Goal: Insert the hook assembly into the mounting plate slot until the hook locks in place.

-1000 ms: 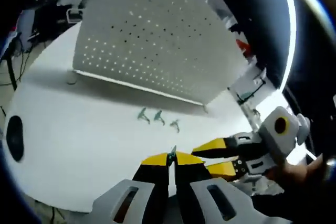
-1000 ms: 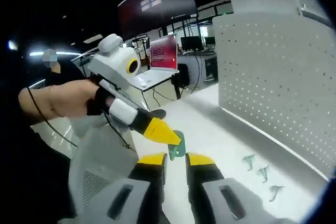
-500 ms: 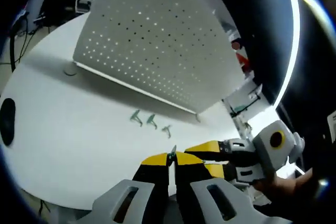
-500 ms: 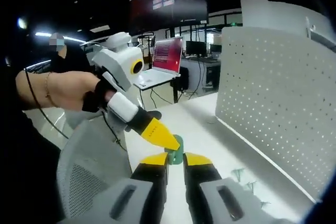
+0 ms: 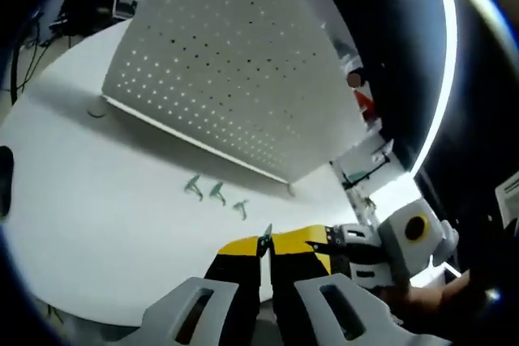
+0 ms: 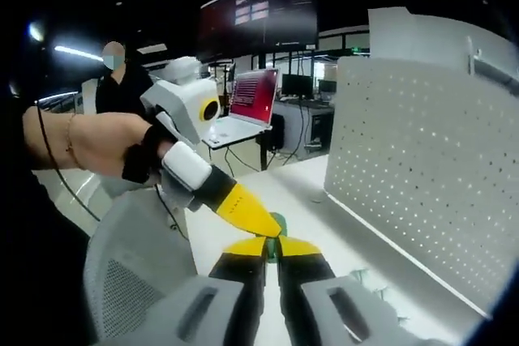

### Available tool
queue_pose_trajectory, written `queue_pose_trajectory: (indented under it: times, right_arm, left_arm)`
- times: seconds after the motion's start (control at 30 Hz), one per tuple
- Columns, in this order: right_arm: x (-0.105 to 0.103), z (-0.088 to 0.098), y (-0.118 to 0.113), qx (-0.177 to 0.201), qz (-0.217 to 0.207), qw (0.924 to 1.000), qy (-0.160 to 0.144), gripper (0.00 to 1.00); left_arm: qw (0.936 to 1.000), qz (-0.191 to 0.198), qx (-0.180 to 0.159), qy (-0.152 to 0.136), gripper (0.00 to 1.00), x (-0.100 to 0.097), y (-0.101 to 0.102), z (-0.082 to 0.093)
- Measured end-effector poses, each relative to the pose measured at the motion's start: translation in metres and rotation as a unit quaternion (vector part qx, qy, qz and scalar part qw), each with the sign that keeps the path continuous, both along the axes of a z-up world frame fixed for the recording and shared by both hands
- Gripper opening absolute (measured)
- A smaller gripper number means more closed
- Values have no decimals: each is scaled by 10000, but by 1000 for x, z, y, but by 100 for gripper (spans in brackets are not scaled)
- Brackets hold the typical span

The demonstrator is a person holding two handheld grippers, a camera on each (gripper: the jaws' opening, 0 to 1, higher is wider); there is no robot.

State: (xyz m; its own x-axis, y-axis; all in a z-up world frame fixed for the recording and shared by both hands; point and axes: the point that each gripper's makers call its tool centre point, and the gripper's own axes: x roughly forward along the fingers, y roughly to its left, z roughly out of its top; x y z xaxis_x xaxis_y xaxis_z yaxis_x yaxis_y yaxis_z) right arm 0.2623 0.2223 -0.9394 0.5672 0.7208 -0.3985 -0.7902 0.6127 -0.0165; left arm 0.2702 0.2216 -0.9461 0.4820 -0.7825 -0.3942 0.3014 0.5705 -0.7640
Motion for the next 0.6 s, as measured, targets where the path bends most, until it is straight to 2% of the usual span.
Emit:
queue_pose_trajectory:
  times: [0.17,0.27,0.3,0.33,0.4,0.47,0.5,0.53,0.6]
  right_arm:
    - [-3,0,1,-301,90,9994,-171,0]
    - [-2,3,0,-229,38,9996,-170,0]
    - [-2,4,-1,-193,16,9997,-119,0]
    - [0,4,-1,-140,-20,9999,-80,0]
    - [-1,3,-1,-140,-34,9999,-52,0]
    - [-1,3,-1,-136,-38,9999,-60,0]
    - [-1,2,-1,-132,-32,9999,-44,0]
    - [-1,2,-1,-124,-33,9999,-37,0]
    - [-1,3,-1,-80,-40,10000,-39,0]
  left_arm:
    - [9999,-38,132,-73,2,-3,-1,0]
    - [10000,0,26,-77,2,-2,-1,3]
    - [9999,-11,50,-157,3,-2,-1,4]
    - [9987,-95,162,-473,3,0,-1,6]
    - [9961,-220,344,-779,3,0,-2,6]
    - [9934,-307,379,-1043,3,1,-3,7]
    - [9948,-260,333,-927,3,0,-3,6]
    - [9946,-267,305,-954,3,-1,-2,6]
    - [9923,-301,298,-1167,4,-1,-2,10]
